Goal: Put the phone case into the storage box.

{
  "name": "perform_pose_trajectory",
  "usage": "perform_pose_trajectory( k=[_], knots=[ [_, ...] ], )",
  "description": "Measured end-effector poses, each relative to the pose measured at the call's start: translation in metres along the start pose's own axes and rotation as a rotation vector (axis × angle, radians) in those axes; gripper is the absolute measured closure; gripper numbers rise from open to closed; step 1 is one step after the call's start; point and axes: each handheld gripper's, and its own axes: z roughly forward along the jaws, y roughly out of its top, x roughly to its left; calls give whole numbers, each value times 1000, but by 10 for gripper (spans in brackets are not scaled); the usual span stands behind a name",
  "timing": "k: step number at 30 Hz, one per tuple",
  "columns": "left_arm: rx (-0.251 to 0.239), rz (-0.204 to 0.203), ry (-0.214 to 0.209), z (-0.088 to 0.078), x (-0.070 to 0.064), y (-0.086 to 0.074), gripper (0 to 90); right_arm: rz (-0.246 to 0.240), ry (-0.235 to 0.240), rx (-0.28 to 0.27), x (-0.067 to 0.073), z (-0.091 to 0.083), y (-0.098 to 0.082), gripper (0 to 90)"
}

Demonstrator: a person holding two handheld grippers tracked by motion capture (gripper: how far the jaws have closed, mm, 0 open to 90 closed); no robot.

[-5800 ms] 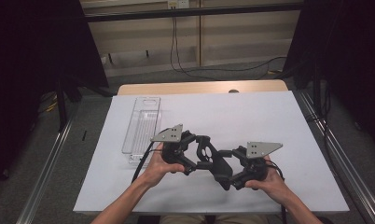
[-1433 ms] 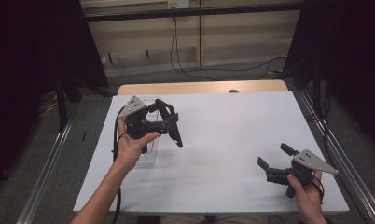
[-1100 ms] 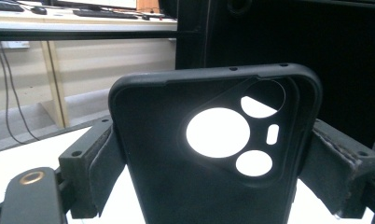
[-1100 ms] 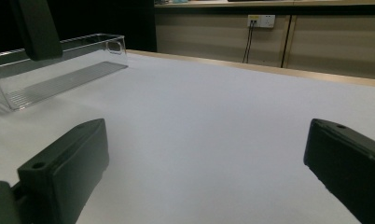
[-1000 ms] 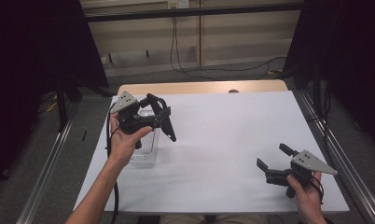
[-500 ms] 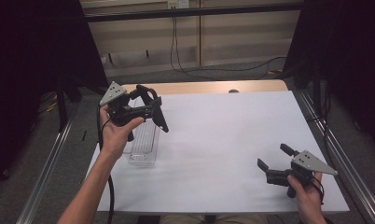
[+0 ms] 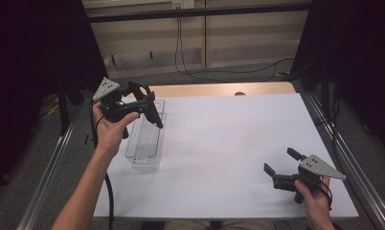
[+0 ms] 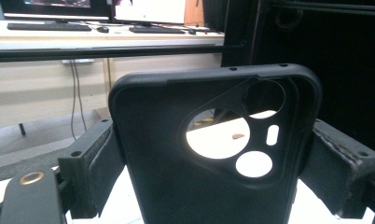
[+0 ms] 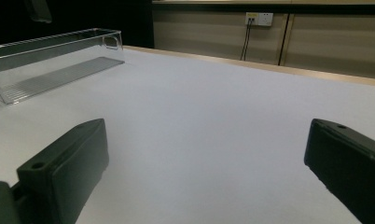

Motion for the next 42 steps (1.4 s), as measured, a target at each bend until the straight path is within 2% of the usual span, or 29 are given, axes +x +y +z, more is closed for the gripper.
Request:
perform_pose_trajectory(
  k=[11, 16, 22, 27, 36, 42],
  knots=[
    [0, 22, 60, 11, 15, -5, 138, -10, 8, -7, 0, 0, -1, 0],
    [-1, 10, 68, 19, 22, -8, 137, -12, 11, -3, 1, 1, -1, 0],
    [12, 20, 89, 27, 24, -12, 137, -15, 18, 1, 1, 1, -1, 0],
    [2, 17, 87, 32, 27, -15, 136, -18, 20, -1, 1, 1, -1, 0],
    [31, 7, 130, 39, 39, -19, 136, -13, 16, -2, 1, 1, -2, 0],
    [33, 17, 128, 49, 43, -21, 137, -18, 16, -5, 1, 0, -1, 0]
  ],
)
